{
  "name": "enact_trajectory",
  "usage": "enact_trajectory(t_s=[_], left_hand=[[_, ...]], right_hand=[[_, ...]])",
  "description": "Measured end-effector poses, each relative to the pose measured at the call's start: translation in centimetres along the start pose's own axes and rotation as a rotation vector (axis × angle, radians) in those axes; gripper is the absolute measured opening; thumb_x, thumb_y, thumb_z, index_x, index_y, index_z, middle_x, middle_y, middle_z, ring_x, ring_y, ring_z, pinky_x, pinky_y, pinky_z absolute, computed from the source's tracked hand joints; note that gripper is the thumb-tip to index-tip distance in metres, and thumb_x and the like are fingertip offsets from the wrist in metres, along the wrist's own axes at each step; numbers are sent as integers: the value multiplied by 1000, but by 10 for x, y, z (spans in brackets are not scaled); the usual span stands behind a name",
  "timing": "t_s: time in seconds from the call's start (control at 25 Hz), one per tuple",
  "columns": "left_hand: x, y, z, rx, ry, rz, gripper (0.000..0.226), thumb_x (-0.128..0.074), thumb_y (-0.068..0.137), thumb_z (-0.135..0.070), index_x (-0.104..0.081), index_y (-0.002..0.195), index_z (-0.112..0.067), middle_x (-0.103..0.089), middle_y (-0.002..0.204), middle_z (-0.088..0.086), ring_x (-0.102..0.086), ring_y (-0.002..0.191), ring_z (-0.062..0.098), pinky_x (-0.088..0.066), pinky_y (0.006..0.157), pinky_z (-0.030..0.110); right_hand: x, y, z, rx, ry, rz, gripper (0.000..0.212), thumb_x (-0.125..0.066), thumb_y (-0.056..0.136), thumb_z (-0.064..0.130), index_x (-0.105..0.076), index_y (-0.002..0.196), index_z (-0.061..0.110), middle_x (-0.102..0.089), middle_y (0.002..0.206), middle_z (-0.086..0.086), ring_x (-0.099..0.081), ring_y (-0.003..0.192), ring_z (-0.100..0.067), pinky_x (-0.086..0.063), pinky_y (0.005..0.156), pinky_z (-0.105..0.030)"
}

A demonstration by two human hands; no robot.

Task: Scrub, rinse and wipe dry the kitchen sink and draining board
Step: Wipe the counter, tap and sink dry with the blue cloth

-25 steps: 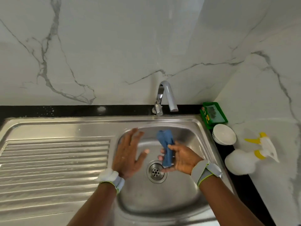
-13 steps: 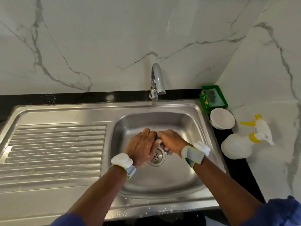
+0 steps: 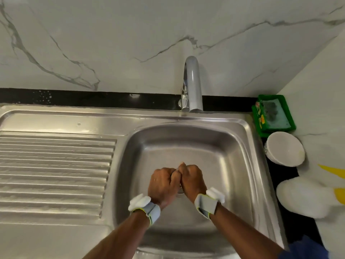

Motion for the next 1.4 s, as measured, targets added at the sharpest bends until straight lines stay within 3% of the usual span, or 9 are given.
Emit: enact_trajectory(t_s=[0.16,0.36,0.52,0.72,0.84,0.96,1.04,1.2,1.4], left_hand=[[-41,-12,58,539,-368,-78,47,-45,98,-34,-52,54,-19,-53,56,-3,-48,59,16,-45,59,37],[-84,-15,75,954,-700,13,62,-36,103,-36,-59,48,-22,-51,50,-3,-44,50,19,-30,49,26],[-64,4,59,436,43,229,37,-32,109,-32,-67,105,-18,-66,113,7,-61,106,28,-46,90,35],[-33,-17,12,-124,160,157,38,-47,102,-18,-50,139,-26,-56,119,-7,-59,100,9,-53,86,22],[-11,-32,-18,-359,323,152,30,-42,104,-34,-60,122,-17,-57,96,-1,-56,77,16,-49,64,29],[24,-27,-52,-564,528,45,31,-42,99,-35,-59,79,-18,-58,68,0,-55,51,22,-40,46,28],[46,-24,-72,-574,539,-20,35,-41,96,-34,-51,64,-23,-54,55,-4,-50,43,20,-30,45,24],[57,-19,-74,-157,-175,-50,46,-42,94,-21,-29,49,-21,-30,43,-9,-28,41,12,-21,46,25],[28,-8,-42,338,-768,-171,42,-44,93,-18,-45,51,-10,-33,42,0,-29,41,13,-23,45,22]], right_hand=[[-24,25,-25,120,-147,-1,62,-28,101,45,-61,62,9,-65,60,-2,-61,61,-24,-46,62,-35],[-27,44,-32,197,-341,15,59,-27,102,42,-49,56,13,-66,65,-13,-60,62,-33,-33,61,-31],[-14,39,-53,-176,-321,61,55,-36,105,41,-70,79,6,-72,90,-18,-64,87,-36,-37,69,-32],[-30,-16,-56,-699,320,316,41,-39,100,36,-54,67,19,-45,46,1,-33,38,-16,-23,42,-17],[-26,-45,-31,-735,384,477,44,-36,99,38,-40,57,24,-31,46,7,-15,39,-9,-12,39,-16],[-14,-63,-2,-598,256,512,35,-38,87,34,-35,53,26,-26,48,7,-16,43,-13,-12,43,-21],[7,-52,28,-267,127,278,41,-44,87,33,-39,48,20,-33,44,7,-29,48,-19,-24,47,-27],[44,-48,82,260,109,-126,58,-43,97,39,-34,47,12,-33,43,3,-34,48,-17,-33,52,-40],[46,-33,100,492,84,-292,58,-40,100,39,-27,48,18,-27,41,2,-26,41,-17,-22,45,-37]])
Point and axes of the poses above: each hand's wrist, its own y-axis towards the middle knuckle, its own x-axis out of the back of the hand, z = x × y, the point moved 9 cm from there along y, towards the middle knuckle
